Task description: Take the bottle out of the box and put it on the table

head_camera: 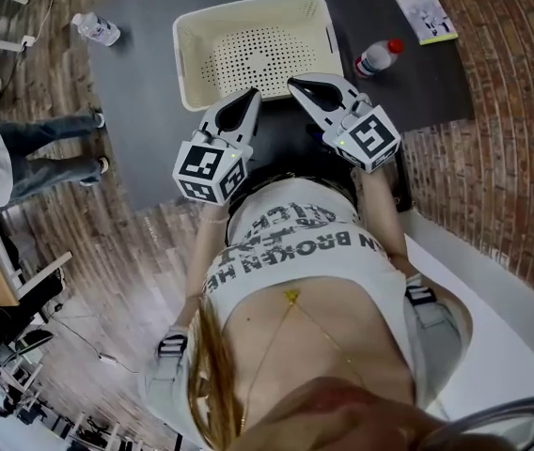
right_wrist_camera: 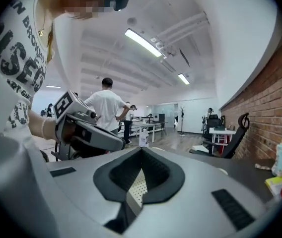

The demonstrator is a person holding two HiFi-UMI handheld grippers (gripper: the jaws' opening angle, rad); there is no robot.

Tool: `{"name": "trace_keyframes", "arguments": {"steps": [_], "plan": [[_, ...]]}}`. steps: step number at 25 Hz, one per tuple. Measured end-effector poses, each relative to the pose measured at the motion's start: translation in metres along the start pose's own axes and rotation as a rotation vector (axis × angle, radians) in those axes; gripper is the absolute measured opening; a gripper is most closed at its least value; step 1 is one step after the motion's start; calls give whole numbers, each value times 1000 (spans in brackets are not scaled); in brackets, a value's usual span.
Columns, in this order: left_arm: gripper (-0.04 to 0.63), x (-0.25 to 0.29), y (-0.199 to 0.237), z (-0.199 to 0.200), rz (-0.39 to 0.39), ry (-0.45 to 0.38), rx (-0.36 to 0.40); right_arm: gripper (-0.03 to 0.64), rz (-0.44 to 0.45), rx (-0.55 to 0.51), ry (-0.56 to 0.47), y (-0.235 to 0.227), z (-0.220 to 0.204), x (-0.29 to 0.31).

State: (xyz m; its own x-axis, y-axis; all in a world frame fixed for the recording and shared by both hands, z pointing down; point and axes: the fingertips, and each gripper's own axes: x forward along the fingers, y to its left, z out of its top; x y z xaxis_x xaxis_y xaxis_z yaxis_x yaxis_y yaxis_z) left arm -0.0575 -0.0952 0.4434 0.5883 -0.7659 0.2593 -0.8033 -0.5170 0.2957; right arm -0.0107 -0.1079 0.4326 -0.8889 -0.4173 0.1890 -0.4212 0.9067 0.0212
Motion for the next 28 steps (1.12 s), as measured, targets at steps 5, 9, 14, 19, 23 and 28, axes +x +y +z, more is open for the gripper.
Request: {"name": "trace_keyframes", "arguments": {"steps": [5,9,14,19,23,28], "plan": [[0,-10,-11,35,2,-95,88,8,-32,-59,-106,11,46,5],[0,-19,-17,54,3,-165,130,9,-76,-51,-134,14,64,6],[0,-26,-28,69,-11,-210,176,9,-132,-32,-162,16,71,5],[0,-23,-34,73,-9,-212,211,9,-152,-5,-180,17,72,3],[0,-21,-38,70,-18,-213,232,9,-144,-4,-181,18,72,2],[0,-23,-39,68,-11,-206,254,9,-140,10,-174,19,70,1]]}}
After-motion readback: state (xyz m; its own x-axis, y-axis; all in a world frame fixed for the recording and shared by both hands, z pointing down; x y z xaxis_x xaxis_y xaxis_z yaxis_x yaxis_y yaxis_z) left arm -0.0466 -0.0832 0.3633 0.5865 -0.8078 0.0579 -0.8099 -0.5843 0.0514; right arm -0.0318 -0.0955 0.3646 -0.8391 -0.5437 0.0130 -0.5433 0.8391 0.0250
